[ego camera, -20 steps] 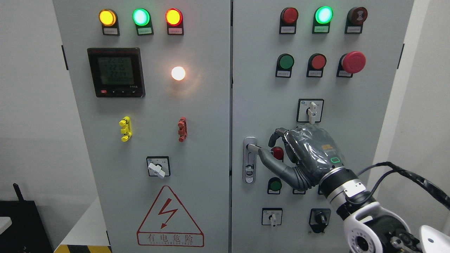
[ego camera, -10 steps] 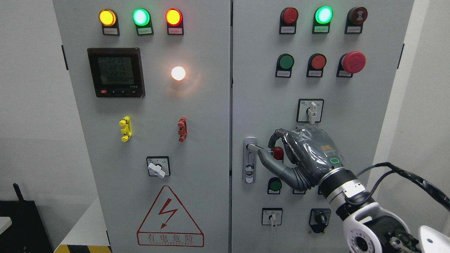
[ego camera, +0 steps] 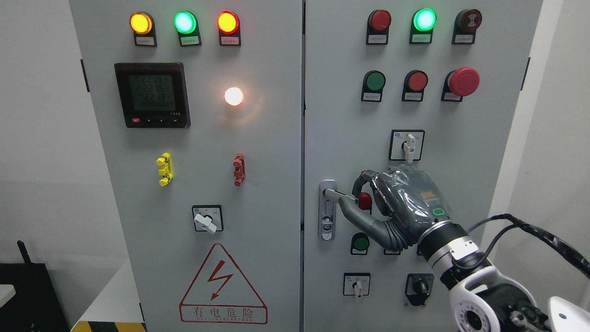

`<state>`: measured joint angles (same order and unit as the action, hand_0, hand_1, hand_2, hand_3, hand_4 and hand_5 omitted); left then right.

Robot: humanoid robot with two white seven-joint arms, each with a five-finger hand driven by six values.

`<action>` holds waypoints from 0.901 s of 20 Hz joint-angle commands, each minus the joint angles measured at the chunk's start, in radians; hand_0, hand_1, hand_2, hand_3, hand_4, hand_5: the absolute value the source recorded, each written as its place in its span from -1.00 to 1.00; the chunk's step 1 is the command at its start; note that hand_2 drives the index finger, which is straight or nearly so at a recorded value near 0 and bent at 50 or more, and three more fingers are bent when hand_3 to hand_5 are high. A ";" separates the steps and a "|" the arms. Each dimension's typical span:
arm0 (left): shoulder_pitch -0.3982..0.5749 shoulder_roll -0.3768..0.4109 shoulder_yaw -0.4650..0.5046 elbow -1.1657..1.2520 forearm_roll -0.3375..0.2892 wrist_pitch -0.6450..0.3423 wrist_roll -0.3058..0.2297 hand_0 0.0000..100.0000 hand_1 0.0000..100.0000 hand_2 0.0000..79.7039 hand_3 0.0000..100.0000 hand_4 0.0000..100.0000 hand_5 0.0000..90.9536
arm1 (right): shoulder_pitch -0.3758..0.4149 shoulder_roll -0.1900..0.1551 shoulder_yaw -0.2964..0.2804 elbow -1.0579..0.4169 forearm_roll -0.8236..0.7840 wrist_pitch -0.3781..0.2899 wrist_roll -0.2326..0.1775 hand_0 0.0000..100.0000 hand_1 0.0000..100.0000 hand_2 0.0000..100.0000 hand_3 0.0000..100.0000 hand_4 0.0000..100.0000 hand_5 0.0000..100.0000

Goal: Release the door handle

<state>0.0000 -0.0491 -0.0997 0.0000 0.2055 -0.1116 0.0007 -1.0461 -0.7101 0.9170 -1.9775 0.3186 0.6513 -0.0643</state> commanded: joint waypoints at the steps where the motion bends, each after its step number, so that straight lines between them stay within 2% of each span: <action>1: 0.032 0.000 0.000 -0.031 -0.001 0.000 0.001 -0.76 -0.22 -1.00 -1.00 -1.00 -1.00 | 0.001 0.001 0.000 0.005 0.000 0.001 0.000 -0.23 -1.00 -0.07 1.00 1.00 1.00; 18: 0.032 0.000 0.000 -0.031 0.000 0.000 0.001 -0.76 -0.22 -1.00 -1.00 -1.00 -1.00 | 0.011 0.014 0.000 0.009 -0.001 0.001 0.000 -0.22 -1.00 -0.06 1.00 1.00 1.00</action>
<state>0.0000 -0.0491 -0.0997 0.0000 0.2055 -0.1116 0.0007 -1.0384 -0.7015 0.9174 -1.9709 0.3176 0.6513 -0.0643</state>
